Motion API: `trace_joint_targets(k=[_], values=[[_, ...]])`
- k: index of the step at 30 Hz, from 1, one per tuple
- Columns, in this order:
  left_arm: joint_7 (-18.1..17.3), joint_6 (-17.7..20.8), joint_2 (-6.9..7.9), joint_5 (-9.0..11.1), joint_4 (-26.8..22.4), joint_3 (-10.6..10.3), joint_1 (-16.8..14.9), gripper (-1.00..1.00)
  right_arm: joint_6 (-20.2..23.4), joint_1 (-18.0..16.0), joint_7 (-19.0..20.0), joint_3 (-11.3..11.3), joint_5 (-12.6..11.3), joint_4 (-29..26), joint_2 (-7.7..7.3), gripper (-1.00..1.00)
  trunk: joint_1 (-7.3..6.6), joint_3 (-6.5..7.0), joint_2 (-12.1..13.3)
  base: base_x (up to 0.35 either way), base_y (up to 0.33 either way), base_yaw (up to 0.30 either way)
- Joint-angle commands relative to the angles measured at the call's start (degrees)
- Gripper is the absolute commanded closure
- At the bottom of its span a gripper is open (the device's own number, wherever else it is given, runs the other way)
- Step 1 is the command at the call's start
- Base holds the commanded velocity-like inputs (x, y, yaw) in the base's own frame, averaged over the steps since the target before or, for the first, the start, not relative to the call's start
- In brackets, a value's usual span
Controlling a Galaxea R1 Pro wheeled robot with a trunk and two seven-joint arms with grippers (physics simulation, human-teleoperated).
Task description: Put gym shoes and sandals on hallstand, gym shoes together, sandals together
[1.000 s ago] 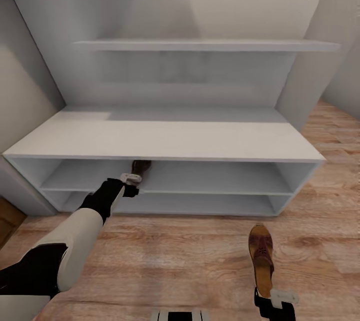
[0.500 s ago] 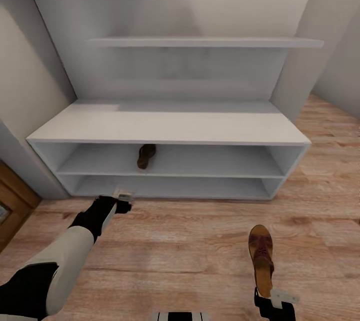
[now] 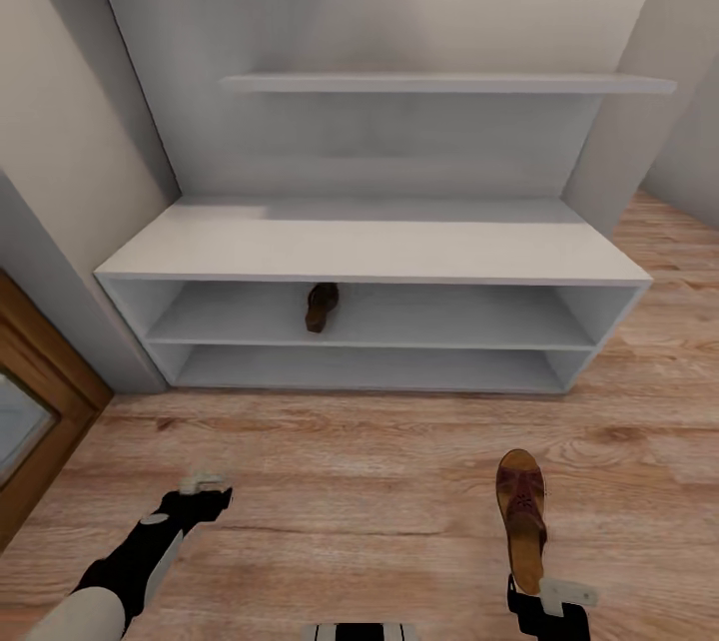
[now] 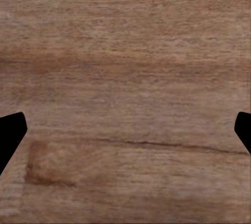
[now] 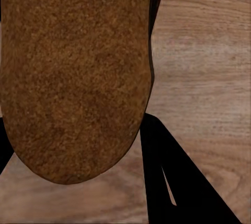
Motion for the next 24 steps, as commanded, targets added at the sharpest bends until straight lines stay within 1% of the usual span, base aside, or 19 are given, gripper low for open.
trace_joint_targets(k=[1, 3, 4, 5, 6, 7, 9, 10, 12, 14, 24], values=[[-1.17, -1.75, 0.42, 0.61, 0.06, 0.41, 1.54, -1.00, -0.22, -0.04, 0.08, -0.42, 0.27, 0.06, -0.03, 1.00, -0.01, -0.04, -0.02, -0.003, 0.303, 0.000], [-2.00, -3.60, 0.74, 1.50, 0.15, 0.44, 3.11, -1.00, -0.22, -0.04, 0.08, -0.42, 0.28, 0.07, -0.07, 1.00, -0.01, -0.04, -0.02, -0.002, 0.304, 0.000], [-3.72, -7.58, 1.40, 3.48, 0.23, 0.49, 6.73, -1.00, -0.22, -0.04, 0.10, -0.42, 0.30, 0.08, -0.17, 1.00, -0.01, -0.04, -0.02, -0.001, 0.306, 0.000], [-4.33, -10.56, 2.04, 4.79, 0.32, 0.50, 9.35, -1.00, -0.22, -0.04, 0.14, -0.42, 0.30, 0.08, -0.23, 1.00, -0.01, -0.04, -0.02, 0.000, 0.307, 0.000], [-4.54, -12.60, 2.44, 5.73, 0.27, 0.51, 11.25, -1.00, -0.27, -0.04, 0.16, -0.42, 0.31, 0.09, -0.26, 1.00, -0.01, -0.04, -0.02, 0.000, 0.308, 0.000], [-4.58, -13.21, 2.59, 6.07, 0.22, 0.51, 11.83, -1.00, -0.28, -0.04, 0.16, -0.42, 0.31, 0.09, -0.24, 1.00, -0.01, -0.04, -0.02, 0.000, 0.309, 0.000], [-4.70, -15.09, 3.40, 7.48, 0.27, 0.51, 13.90, -1.00, -0.30, -0.04, 0.12, -0.42, 0.26, 0.09, -0.16, 1.00, -0.01, -0.04, -0.02, 0.000, 0.309, 0.000], [-5.31, -16.28, 4.58, 9.27, 0.36, 0.51, 16.29, -1.00, -0.31, -0.04, 0.15, -0.35, 0.29, 0.09, 0.04, 1.00, -0.01, -0.04, -0.02, 0.000, 0.309, 0.000], [-6.27, -16.63, 5.04, 9.81, 0.38, 0.52, 17.56, -1.00, -0.31, -0.04, 0.17, -0.34, 0.30, 0.09, 0.12, 1.00, -0.01, -0.04, -0.02, 0.000, 0.309, 0.000], [-7.16, -16.74, 5.20, 10.02, 0.39, 0.47, 17.99, -1.00, -0.29, -0.04, 0.17, -0.33, 0.31, 0.10, 0.15, 1.00, -0.01, -0.04, -0.02, 0.000, 0.309, 0.000], [-7.83, -16.79, 5.32, 10.06, 0.39, 0.43, 18.19, -1.00, -0.23, -0.04, 0.09, -0.33, 0.29, 0.17, 0.16, 1.00, -0.01, -0.04, -0.02, -0.052, 0.309, 0.000]])
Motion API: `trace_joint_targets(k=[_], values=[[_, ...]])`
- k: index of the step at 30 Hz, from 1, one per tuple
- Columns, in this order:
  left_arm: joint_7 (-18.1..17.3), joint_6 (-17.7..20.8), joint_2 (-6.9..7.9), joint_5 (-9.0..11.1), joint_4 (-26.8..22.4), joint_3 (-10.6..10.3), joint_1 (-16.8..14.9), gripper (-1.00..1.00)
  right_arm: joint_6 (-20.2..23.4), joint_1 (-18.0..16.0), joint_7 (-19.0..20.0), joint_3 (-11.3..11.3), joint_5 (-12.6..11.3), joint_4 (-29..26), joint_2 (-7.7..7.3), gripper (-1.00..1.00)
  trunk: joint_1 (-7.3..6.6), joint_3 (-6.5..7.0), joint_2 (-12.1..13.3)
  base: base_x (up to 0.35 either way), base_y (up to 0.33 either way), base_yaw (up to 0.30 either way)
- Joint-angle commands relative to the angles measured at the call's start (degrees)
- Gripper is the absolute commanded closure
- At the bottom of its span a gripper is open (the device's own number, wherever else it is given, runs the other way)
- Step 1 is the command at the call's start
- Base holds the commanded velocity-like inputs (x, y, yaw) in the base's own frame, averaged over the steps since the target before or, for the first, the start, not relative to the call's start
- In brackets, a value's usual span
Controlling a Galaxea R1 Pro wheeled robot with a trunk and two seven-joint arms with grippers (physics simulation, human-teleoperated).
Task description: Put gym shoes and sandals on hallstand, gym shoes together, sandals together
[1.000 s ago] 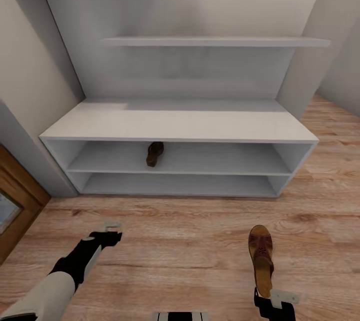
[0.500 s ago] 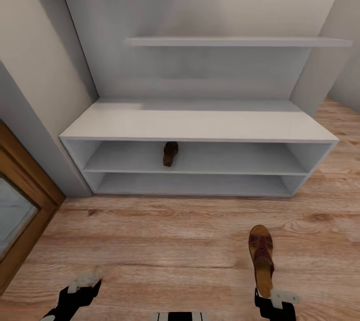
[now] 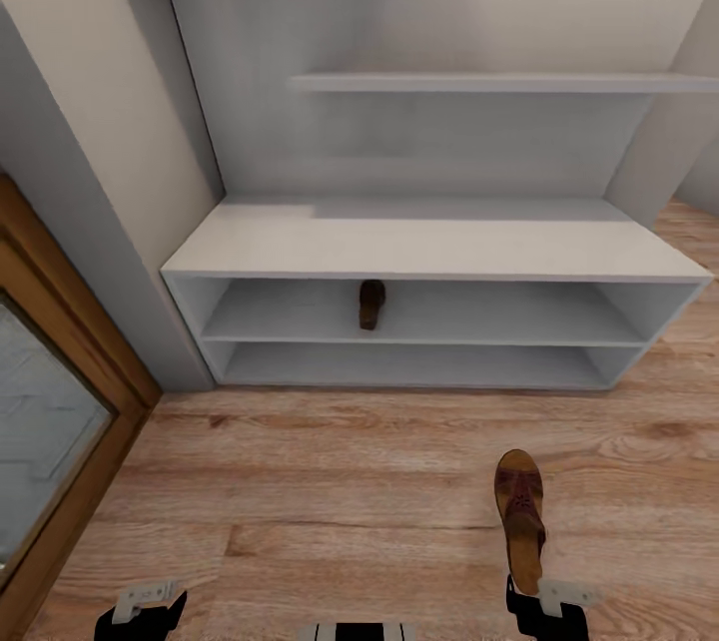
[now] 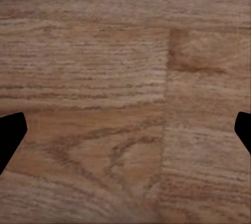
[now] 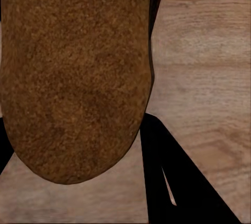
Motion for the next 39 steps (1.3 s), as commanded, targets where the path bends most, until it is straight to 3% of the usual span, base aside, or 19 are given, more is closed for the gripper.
trace_joint_targets(k=[1, 15, 29, 37, 38, 39], values=[[-0.59, -0.03, -0.03, 0.60, 0.10, 0.18, -0.04, -1.00, -0.22, -0.03, 0.05, -0.41, 0.26, 0.04, 0.01, 1.00, -0.02, -0.04, -0.02, -0.085, 0.309, 0.000], [-1.23, -0.03, -0.05, 0.59, 0.09, 0.18, -0.03, -1.00, -0.22, -0.03, 0.12, -0.41, 0.27, 0.04, 0.05, 1.00, -0.02, -0.04, -0.02, -0.109, 0.304, 0.000], [-2.27, -0.03, -0.13, 0.58, 0.03, 0.09, -0.03, -1.00, -0.22, -0.03, 0.31, -0.41, 0.34, 0.04, 0.12, 1.00, -0.02, -0.04, -0.02, -0.238, 0.243, 0.000], [-2.57, -0.03, -0.44, 0.04, -0.81, -0.62, -0.18, -1.00, -0.28, -0.03, 0.18, -0.41, 0.28, 0.01, 0.02, 1.00, -0.02, -0.04, -0.02, -0.065, 0.058, 0.000], [-3.04, -0.03, -0.52, 0.01, -0.86, -0.67, -0.30, -1.00, -0.27, -0.03, 0.17, -0.41, 0.27, 0.02, 0.05, 1.00, -0.02, -0.04, -0.02, -0.001, 0.001, 0.000], [-6.96, -0.03, -0.53, -0.07, -0.93, -1.04, -0.64, -1.00, -0.24, -0.03, 0.09, -0.41, 0.27, -0.02, 0.10, 1.00, -0.02, -0.04, -0.02, 0.000, 0.000, 0.000]])
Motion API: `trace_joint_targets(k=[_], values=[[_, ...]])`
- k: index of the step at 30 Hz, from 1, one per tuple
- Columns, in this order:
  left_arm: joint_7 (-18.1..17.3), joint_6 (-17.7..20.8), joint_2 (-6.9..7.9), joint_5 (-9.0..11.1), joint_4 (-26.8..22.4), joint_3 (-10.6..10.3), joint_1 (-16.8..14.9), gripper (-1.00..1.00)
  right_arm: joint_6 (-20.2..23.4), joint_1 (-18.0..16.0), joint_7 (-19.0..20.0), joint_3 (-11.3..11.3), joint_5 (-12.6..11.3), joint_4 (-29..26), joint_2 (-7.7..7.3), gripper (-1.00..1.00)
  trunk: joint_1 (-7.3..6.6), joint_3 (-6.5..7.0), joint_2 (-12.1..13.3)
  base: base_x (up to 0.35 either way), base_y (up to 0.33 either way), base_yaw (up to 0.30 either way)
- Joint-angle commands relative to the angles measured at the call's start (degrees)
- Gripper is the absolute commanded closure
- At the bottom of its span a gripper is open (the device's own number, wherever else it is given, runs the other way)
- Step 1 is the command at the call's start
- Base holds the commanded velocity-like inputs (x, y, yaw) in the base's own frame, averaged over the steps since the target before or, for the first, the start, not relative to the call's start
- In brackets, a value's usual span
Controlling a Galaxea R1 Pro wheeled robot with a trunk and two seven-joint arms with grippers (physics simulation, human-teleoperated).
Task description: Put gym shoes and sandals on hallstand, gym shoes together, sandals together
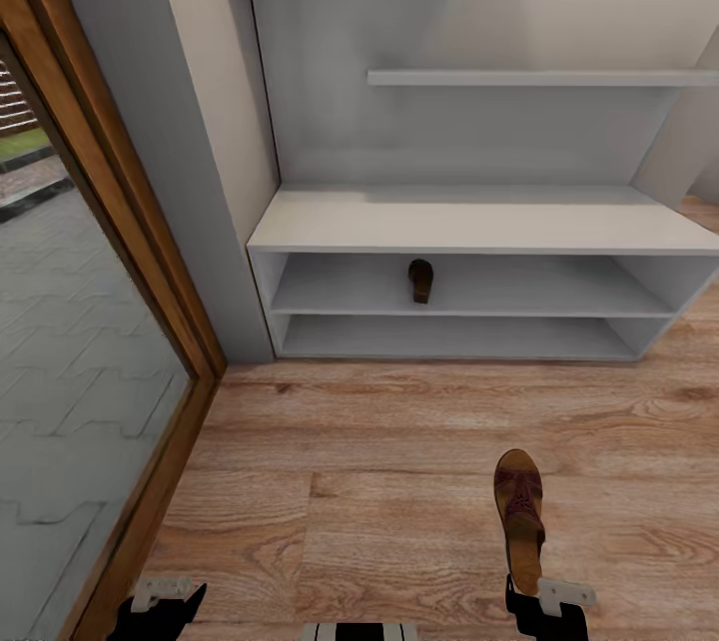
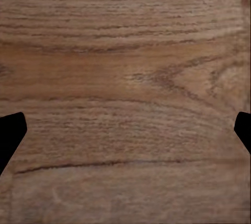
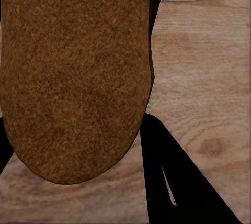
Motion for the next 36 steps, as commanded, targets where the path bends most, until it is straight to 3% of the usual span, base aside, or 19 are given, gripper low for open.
trace_joint_targets(k=[1, 6, 9, 15, 18, 26, 29, 33, 34, 36], values=[[-3.87, 0.08, 0.07, 0.56, 0.05, 0.06, -0.18, -1.00, -0.16, -0.03, 0.12, -0.38, 0.23, 0.02, 0.05, 1.00, -0.01, -0.04, -0.01, 0.000, 0.000, 0.000], [-14.09, 0.08, 0.35, 0.48, 0.03, -0.11, -0.42, -1.00, 0.01, -0.03, 0.25, -0.33, 0.26, -0.55, 0.20, 1.00, -0.01, -0.04, -0.01, 0.000, 0.000, 0.000], [-17.58, 0.07, 0.31, 0.47, 0.05, -0.14, -0.45, -1.00, 0.12, -0.03, 0.30, -0.33, 0.29, -2.09, 0.43, 1.00, -0.01, -0.04, -0.01, 0.000, 0.000, 0.000], [-20.06, 0.05, 0.17, 0.46, 0.05, -0.23, -0.41, -1.00, 2.29, -0.09, 0.37, -0.24, 0.36, -6.94, 2.20, 1.00, -0.01, -0.04, -0.01, 0.000, 0.000, 0.000], [-20.86, -0.17, 0.14, 0.46, 0.05, -0.26, -0.40, -1.00, 7.40, -0.08, 0.39, -0.18, 0.40, -10.72, 3.89, 1.00, -0.01, -0.04, -0.01, 0.000, 0.000, 0.000], [-24.55, -0.94, 0.35, 0.34, 0.04, -0.25, -0.39, -1.00, 27.71, -1.59, 0.26, -0.15, 0.40, -21.88, 8.73, 1.00, -0.01, -0.04, -0.01, 0.000, 0.000, 0.000], [-25.14, -0.96, 0.35, 0.31, 0.04, -0.25, -0.39, -1.00, 32.31, -2.76, 0.15, -0.13, 0.40, -24.74, 9.97, 1.00, -0.01, -0.04, -0.01, 0.000, 0.000, 0.000], [-25.63, -0.98, 0.19, 0.24, 0.04, -0.30, -0.39, -1.00, 42.13, -7.54, -0.12, 1.25, 0.50, -27.61, 12.82, 1.00, -0.01, -0.04, -0.01, 0.000, 0.000, 0.000], [-25.72, -0.99, 0.14, -0.23, 0.04, -0.32, -0.39, -1.00, 47.48, -11.75, -0.26, 3.72, 0.49, -28.04, 13.53, 1.00, -0.01, -0.04, -0.01, 0.000, 0.000, 0.000], [-25.74, -0.96, 0.08, -1.16, 0.04, -0.29, -0.39, -1.00, 49.68, -13.83, -0.86, 4.78, 0.48, -28.16, 13.53, 1.00, -0.01, -0.04, -0.01, 0.000, 0.000, 0.000]])
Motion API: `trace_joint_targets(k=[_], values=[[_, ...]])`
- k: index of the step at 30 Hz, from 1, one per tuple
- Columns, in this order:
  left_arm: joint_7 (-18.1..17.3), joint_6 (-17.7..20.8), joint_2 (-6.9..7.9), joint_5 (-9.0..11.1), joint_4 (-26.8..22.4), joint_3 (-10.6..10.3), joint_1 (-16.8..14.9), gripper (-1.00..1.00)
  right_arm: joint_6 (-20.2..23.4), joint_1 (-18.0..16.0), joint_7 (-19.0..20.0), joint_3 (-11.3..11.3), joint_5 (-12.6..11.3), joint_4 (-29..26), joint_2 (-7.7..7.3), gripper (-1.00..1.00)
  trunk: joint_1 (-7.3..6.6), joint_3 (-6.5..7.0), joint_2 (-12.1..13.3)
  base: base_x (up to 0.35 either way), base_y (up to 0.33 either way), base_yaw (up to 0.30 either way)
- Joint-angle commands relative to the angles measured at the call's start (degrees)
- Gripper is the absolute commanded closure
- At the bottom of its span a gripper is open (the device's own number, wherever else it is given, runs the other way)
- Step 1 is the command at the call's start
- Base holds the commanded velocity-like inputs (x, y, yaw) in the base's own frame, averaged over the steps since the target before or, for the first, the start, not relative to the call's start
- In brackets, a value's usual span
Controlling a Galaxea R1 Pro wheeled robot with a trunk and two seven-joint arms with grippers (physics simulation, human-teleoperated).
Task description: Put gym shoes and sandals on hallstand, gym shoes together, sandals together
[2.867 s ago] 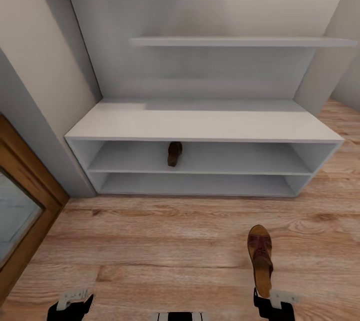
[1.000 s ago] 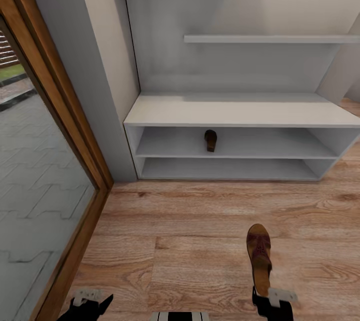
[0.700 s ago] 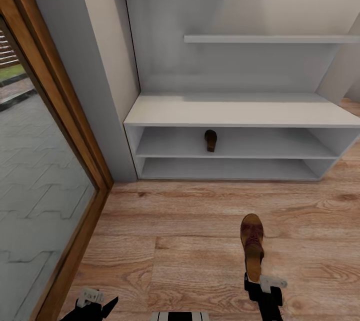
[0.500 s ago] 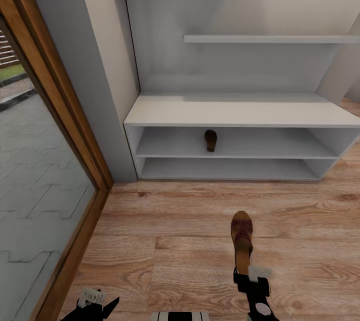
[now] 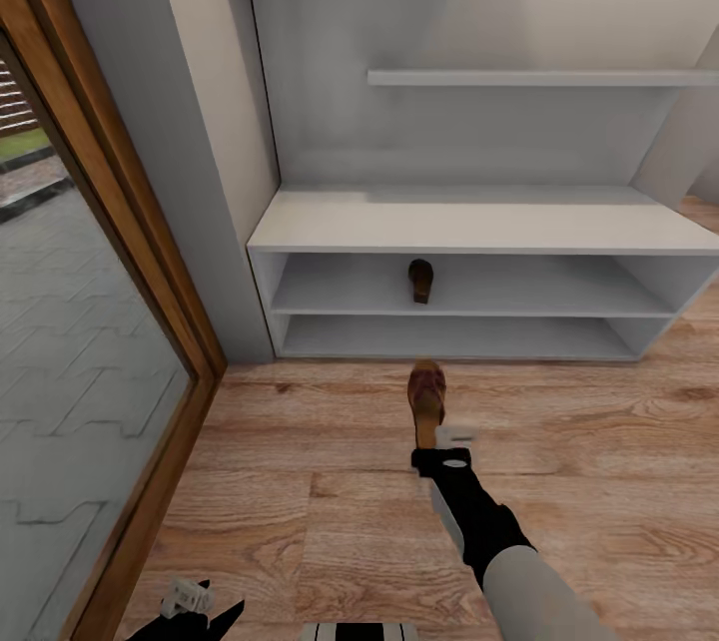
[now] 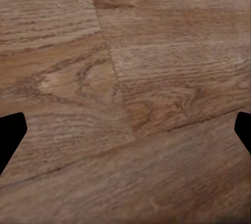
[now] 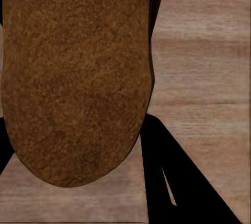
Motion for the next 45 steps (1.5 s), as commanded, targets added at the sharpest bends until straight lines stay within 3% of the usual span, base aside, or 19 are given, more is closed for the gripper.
trace_joint_targets(k=[1, 4, 7, 13, 23, 45], values=[[-0.36, 0.00, -0.26, -1.46, 0.06, 0.19, -0.03, -1.00, 2.66, -2.75, -3.18, 0.74, 0.18, -0.10, 0.01, 1.00, -0.01, -0.05, -0.02, 0.000, 0.000, 0.000], [-0.31, -0.02, -0.56, -3.14, 0.05, 0.26, -0.05, -1.00, 4.67, -7.68, -8.08, 1.27, -0.04, -0.18, 0.01, 1.00, -0.01, -0.05, -0.02, 0.000, 0.000, 0.000], [-0.36, 0.01, -0.58, -3.22, 0.04, 0.26, -0.10, -1.00, 4.64, -8.30, -8.30, 1.85, -0.06, -0.18, 0.01, 1.00, -0.01, -0.05, -0.02, 0.000, 0.000, 0.000], [-0.43, 0.05, -0.65, -3.24, -0.02, 0.22, -0.10, -1.00, 4.62, -8.45, -8.25, 2.45, -0.07, -0.22, 0.01, 1.00, -0.01, -0.05, -0.02, 0.000, 0.000, 0.000], [-0.46, 0.09, -0.67, -3.32, -0.03, 0.18, -0.12, -1.00, 4.76, -8.47, -8.22, 5.83, -0.07, -0.68, 0.01, 1.00, -0.01, -0.05, -0.02, 0.000, 0.000, 0.000], [-0.58, 0.24, -1.11, -3.24, -0.23, 0.11, -0.13, -1.00, 4.71, -8.47, -8.22, 6.03, -0.16, -0.41, 0.01, 1.00, -0.01, -0.40, -0.02, 0.000, 0.000, 0.033]])
